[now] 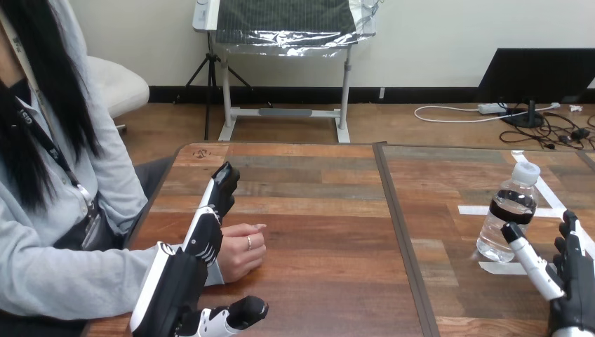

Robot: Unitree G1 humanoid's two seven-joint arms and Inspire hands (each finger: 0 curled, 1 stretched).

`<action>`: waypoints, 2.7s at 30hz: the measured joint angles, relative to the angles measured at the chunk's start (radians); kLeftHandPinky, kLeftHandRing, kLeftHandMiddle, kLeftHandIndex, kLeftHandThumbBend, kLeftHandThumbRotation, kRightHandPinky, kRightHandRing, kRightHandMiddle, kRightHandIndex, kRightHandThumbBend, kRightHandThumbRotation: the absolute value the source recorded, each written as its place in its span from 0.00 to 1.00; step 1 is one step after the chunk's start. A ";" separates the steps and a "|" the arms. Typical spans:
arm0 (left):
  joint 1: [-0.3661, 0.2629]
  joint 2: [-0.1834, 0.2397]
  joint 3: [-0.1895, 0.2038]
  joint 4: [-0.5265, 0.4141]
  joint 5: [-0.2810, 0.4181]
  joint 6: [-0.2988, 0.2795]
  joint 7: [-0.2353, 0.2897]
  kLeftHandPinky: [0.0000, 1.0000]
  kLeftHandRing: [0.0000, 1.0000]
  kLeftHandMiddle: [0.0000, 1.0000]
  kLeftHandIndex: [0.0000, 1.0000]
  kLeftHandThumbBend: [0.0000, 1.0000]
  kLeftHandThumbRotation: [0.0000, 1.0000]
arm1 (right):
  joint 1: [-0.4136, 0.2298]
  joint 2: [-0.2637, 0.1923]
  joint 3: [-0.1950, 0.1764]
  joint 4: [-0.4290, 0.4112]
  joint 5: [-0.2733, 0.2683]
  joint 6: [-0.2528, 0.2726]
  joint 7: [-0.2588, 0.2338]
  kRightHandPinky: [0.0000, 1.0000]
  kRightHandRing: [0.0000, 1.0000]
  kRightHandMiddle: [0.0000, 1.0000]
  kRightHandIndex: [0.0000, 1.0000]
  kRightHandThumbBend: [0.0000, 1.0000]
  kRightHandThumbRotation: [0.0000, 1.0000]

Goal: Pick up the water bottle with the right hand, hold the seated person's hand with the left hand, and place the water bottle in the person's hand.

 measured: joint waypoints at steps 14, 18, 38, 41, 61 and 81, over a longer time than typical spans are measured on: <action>0.000 0.001 0.007 0.000 -0.001 0.000 -0.009 1.00 1.00 1.00 1.00 1.00 0.71 | -0.059 -0.010 0.001 0.024 -0.006 0.088 -0.007 1.00 1.00 1.00 1.00 1.00 0.66; 0.001 0.001 0.011 0.000 0.001 0.000 -0.009 1.00 1.00 1.00 1.00 1.00 0.72 | -0.075 -0.015 0.001 0.029 -0.007 0.108 -0.007 1.00 1.00 1.00 1.00 1.00 0.65; 0.007 0.003 0.015 -0.002 0.001 0.000 -0.009 1.00 1.00 1.00 1.00 1.00 0.71 | -0.126 -0.043 0.002 0.040 -0.016 0.133 0.019 1.00 1.00 1.00 1.00 1.00 0.59; 0.009 0.003 0.015 -0.003 0.001 0.000 -0.009 1.00 1.00 1.00 1.00 1.00 0.70 | -0.134 -0.044 0.003 0.043 -0.020 0.139 0.013 1.00 1.00 1.00 1.00 1.00 0.59; 0.017 0.005 0.015 -0.005 0.001 0.000 -0.009 1.00 1.00 1.00 1.00 1.00 0.71 | -0.190 -0.049 0.013 0.049 -0.041 0.179 0.005 0.95 0.95 0.98 1.00 1.00 0.61; 0.021 0.006 0.014 -0.013 0.001 0.002 -0.009 1.00 1.00 1.00 1.00 1.00 0.71 | -0.242 -0.080 0.031 0.056 -0.055 0.223 0.020 0.86 0.95 0.95 1.00 1.00 0.64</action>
